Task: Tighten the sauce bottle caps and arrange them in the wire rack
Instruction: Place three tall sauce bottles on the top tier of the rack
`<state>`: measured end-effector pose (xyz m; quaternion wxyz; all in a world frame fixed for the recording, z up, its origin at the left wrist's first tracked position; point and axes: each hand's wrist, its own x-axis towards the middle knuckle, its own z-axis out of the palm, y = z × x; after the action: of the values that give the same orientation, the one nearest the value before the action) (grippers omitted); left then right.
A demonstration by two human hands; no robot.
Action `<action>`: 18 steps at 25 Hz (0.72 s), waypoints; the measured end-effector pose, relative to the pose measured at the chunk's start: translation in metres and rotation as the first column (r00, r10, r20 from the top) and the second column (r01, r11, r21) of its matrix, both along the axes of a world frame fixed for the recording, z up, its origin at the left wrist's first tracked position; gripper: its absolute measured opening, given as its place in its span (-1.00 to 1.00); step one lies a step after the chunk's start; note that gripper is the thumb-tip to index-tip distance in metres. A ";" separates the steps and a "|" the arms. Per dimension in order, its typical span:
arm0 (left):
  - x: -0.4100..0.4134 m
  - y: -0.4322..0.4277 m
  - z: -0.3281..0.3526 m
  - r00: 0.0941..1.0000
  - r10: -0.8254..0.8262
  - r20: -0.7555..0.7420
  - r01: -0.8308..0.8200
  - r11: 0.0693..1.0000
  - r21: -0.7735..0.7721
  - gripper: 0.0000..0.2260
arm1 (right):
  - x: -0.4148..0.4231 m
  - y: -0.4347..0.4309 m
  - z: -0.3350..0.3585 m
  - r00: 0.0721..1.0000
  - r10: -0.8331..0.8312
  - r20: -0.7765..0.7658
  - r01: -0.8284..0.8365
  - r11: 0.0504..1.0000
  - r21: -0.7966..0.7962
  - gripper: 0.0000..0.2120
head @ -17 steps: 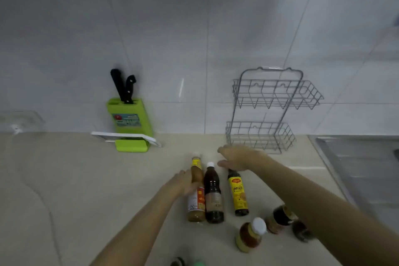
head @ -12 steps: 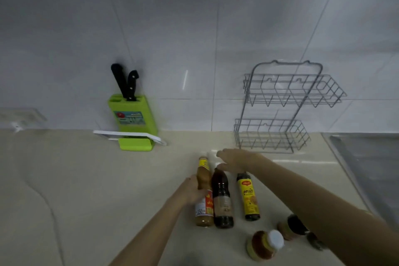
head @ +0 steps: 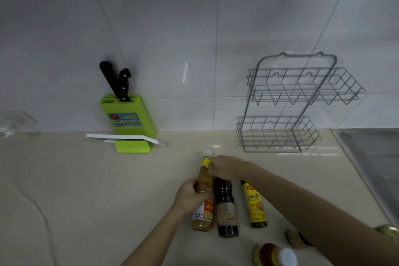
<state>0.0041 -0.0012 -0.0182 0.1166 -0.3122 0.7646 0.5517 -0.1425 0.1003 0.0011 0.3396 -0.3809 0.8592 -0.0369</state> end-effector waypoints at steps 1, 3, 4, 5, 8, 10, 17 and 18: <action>0.000 -0.004 0.004 0.999 0.019 -0.029 -0.019 1.000 0.022 -0.77 | 0.000 0.001 0.004 0.999 -0.043 0.032 0.045 0.998 -0.051 -0.64; -0.001 -0.009 0.016 0.994 0.069 -0.085 -0.062 0.994 0.086 -0.59 | 0.001 0.003 0.017 0.979 -0.148 0.140 0.175 0.963 -0.204 -0.54; -0.002 -0.010 0.026 0.988 0.090 -0.127 -0.076 0.991 0.110 -0.51 | 0.002 0.005 0.027 0.947 -0.214 0.239 0.278 0.920 -0.277 -0.51; -0.004 -0.011 0.036 0.981 0.099 -0.168 -0.080 0.990 0.117 -0.48 | 0.005 0.006 0.037 0.893 -0.263 0.366 0.387 0.864 -0.323 -0.51; -0.008 -0.010 0.069 0.938 0.102 -0.331 -0.051 0.986 0.162 -0.62 | 0.015 0.012 0.078 0.743 -0.289 0.604 0.577 0.734 -0.358 -0.52; -0.014 -0.003 0.092 0.907 0.092 -0.411 -0.008 0.979 0.202 -0.63 | 0.018 0.022 0.112 0.741 -0.289 0.607 0.613 0.661 -0.433 -0.54; -0.066 0.041 0.156 0.853 0.052 -0.520 0.069 0.975 0.210 -0.61 | 0.001 0.088 0.218 0.815 -0.448 0.368 0.555 0.418 -0.719 -0.61; -0.073 0.048 0.159 0.858 0.089 -0.506 0.035 0.973 0.230 -0.58 | -0.005 0.098 0.228 0.803 -0.493 0.333 0.544 0.382 -0.747 -0.60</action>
<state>-0.0693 0.0469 0.1407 -0.0633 -0.1489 0.6940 0.7016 -0.1471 0.1981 0.2296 0.1193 -0.2032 0.8065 -0.5423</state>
